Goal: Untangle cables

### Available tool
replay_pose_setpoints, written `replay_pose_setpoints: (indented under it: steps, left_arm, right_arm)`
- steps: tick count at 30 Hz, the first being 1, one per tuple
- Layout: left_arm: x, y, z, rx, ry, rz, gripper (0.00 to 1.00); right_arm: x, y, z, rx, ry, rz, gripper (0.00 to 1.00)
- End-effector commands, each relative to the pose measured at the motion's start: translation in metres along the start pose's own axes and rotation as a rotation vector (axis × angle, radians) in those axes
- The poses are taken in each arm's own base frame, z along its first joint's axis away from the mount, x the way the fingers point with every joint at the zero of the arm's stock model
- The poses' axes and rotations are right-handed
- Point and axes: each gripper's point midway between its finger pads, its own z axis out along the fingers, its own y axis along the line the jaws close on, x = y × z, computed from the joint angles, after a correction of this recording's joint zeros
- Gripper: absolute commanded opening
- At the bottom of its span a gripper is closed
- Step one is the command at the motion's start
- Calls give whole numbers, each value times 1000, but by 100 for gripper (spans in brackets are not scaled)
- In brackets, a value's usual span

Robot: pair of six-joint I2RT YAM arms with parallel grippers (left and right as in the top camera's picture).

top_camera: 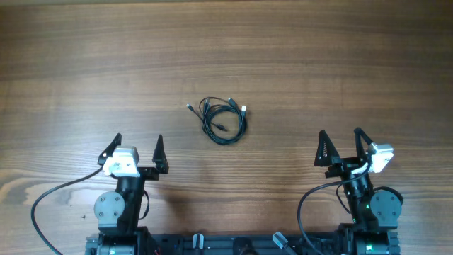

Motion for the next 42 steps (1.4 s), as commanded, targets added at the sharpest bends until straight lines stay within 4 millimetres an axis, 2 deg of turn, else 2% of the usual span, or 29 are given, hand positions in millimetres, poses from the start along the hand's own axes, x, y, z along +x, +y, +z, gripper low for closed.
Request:
replay_pose_setpoints:
  steps: [1, 4, 6, 8, 10, 12, 15, 17, 20, 21, 24, 27, 28, 30, 32, 33, 35, 36, 38, 39, 42]
  left_arm:
    - [2, -6, 0, 31, 4, 19, 100]
    - [2, -6, 0, 31, 4, 19, 100]
    - [2, -6, 0, 32, 3, 18, 100]
    - [0, -16, -1, 90, -5, 16, 100]
    - [-6, -30, -3, 169, -25, 10, 100]
    - [-10, -38, -5, 215, -23, -62, 100]
    - [-42, -45, -13, 252, -43, -144, 100]
    - [-75, -53, -21, 282, -40, -157, 100]
    - [-104, -62, -25, 314, 27, -170, 100]
    - [-119, -66, -25, 322, 99, -187, 100]
    - [-144, -77, -25, 356, 274, -233, 100]
    - [-158, -79, -19, 342, 400, -267, 100]
    - [-158, -79, -16, 338, 423, -274, 100]
    - [-148, -84, -11, 371, 484, -298, 100]
    - [-139, -84, -5, 371, 531, -314, 100]
    - [-132, -84, 1, 366, 559, -321, 100]
    - [-109, -81, 20, 348, 658, -352, 100]
    - [-92, -79, 30, 335, 730, -374, 100]
    - [-72, -77, 39, 310, 830, -403, 100]
    - [-55, -71, 49, 264, 909, -413, 100]
    - [-36, -59, 64, 204, 953, -390, 100]
  right_arm:
    - [0, 0, 0, -2, -1, 7, 100]
    - [0, 1, 0, -5, 0, 8, 99]
    - [-3, -7, 0, 40, -18, 3, 100]
    - [-4, -5, 0, 30, -19, 12, 100]
    - [-1, 5, 0, -27, 2, 44, 100]
    - [-3, 13, -2, -61, 25, 45, 100]
    - [-23, 28, -6, -96, 52, 30, 100]
    - [-53, 41, -8, -101, 80, 16, 100]
    - [-80, 56, -5, -118, 168, 8, 100]
    - [-91, 63, -2, -121, 239, 31, 100]
    - [-102, 77, 6, -131, 442, 104, 100]
    - [-96, 82, 11, -118, 631, 189, 100]
    - [-93, 83, 16, -112, 663, 234, 100]
    - [-72, 87, 20, -145, 779, 309, 100]
    - [-50, 88, 28, -188, 866, 274, 100]
    - [-38, 86, 32, -183, 914, 263, 100]
    - [4, 83, 39, -130, 1070, 218, 100]
    - [30, 84, 40, -92, 1176, 172, 100]
    - [60, 82, 38, 10, 1315, 103, 100]
    - [82, 77, 32, 138, 1449, -21, 100]
    - [102, 82, 34, 205, 1543, -162, 100]
